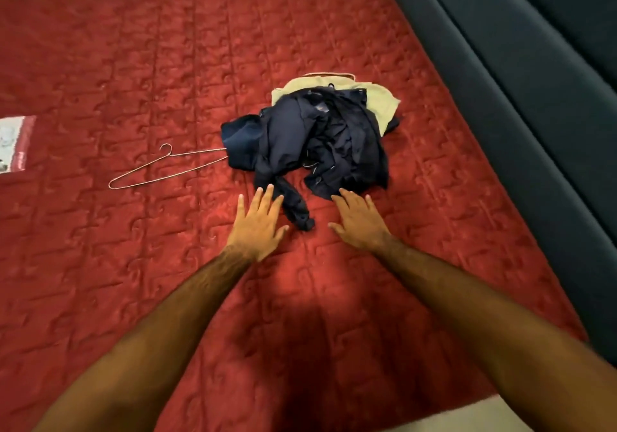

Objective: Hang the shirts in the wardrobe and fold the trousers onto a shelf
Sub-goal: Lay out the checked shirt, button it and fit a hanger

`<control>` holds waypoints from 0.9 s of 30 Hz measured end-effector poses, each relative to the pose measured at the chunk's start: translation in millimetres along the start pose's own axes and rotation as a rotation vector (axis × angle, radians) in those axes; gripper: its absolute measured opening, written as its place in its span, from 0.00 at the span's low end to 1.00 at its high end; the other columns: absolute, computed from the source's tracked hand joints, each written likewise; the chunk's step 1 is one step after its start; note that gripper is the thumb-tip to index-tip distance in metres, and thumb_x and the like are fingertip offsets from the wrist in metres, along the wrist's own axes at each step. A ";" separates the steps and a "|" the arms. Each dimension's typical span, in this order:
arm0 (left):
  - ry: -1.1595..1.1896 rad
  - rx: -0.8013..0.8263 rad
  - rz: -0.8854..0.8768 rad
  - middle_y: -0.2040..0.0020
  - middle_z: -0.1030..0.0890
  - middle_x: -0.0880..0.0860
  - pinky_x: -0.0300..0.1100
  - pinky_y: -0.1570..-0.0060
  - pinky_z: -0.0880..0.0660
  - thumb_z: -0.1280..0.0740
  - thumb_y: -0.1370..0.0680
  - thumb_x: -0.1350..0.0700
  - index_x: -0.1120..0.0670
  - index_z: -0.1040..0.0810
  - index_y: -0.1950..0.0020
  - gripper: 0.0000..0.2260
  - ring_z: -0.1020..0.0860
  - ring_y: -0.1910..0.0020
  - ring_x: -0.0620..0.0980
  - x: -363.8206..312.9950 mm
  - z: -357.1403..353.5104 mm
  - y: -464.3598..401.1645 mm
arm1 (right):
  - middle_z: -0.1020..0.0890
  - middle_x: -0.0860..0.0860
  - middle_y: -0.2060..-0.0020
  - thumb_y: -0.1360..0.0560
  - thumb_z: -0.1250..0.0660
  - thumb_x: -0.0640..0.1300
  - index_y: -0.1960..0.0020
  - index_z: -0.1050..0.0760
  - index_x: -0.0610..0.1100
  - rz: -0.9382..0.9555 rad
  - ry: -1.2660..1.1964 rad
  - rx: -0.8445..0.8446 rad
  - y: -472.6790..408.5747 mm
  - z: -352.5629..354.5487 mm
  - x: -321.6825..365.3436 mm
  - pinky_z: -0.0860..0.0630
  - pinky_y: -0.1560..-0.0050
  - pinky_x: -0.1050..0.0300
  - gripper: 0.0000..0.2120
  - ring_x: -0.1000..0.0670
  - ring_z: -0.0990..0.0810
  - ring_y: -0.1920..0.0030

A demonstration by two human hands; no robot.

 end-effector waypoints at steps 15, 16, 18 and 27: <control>0.137 -0.059 0.201 0.17 0.52 0.50 0.64 0.25 0.50 0.51 0.18 0.36 0.40 0.47 0.19 0.27 0.52 0.19 0.57 -23.0 -240.4 -155.1 | 0.34 0.48 0.24 0.23 0.31 0.43 0.27 0.29 0.47 0.168 -0.261 -0.340 -193.7 -193.1 -123.0 0.29 0.33 0.40 0.24 0.39 0.33 0.28; 0.156 -0.070 0.197 0.17 0.51 0.49 0.63 0.25 0.51 0.50 0.18 0.37 0.41 0.46 0.20 0.27 0.52 0.19 0.57 -22.7 -239.2 -157.2 | 0.32 0.48 0.26 0.23 0.31 0.42 0.29 0.27 0.47 0.160 -0.300 -0.388 -192.9 -193.0 -125.3 0.28 0.34 0.41 0.23 0.40 0.31 0.30; 0.236 -0.072 0.218 0.18 0.47 0.50 0.62 0.24 0.50 0.43 0.17 0.43 0.45 0.38 0.21 0.24 0.50 0.19 0.57 -21.2 -235.7 -162.1 | 0.30 0.50 0.28 0.24 0.31 0.41 0.31 0.25 0.49 0.108 -0.309 -0.390 -194.7 -191.0 -126.3 0.28 0.38 0.43 0.22 0.42 0.30 0.32; 1.121 -0.405 0.373 0.67 0.29 0.42 0.40 0.63 0.35 0.38 0.18 0.53 0.46 0.31 0.60 0.10 0.34 0.66 0.37 -23.8 -162.8 -106.6 | 0.23 0.56 0.42 0.22 0.37 0.56 0.42 0.22 0.55 0.102 -0.499 -0.324 -157.7 -146.6 -66.1 0.33 0.43 0.47 0.11 0.50 0.27 0.41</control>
Point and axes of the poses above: each hand's wrist, its own y-axis away from the middle knuckle, its own z-axis out of the back of the hand, x = y × z, the point moved 7 cm from there along -y, towards the middle knuckle
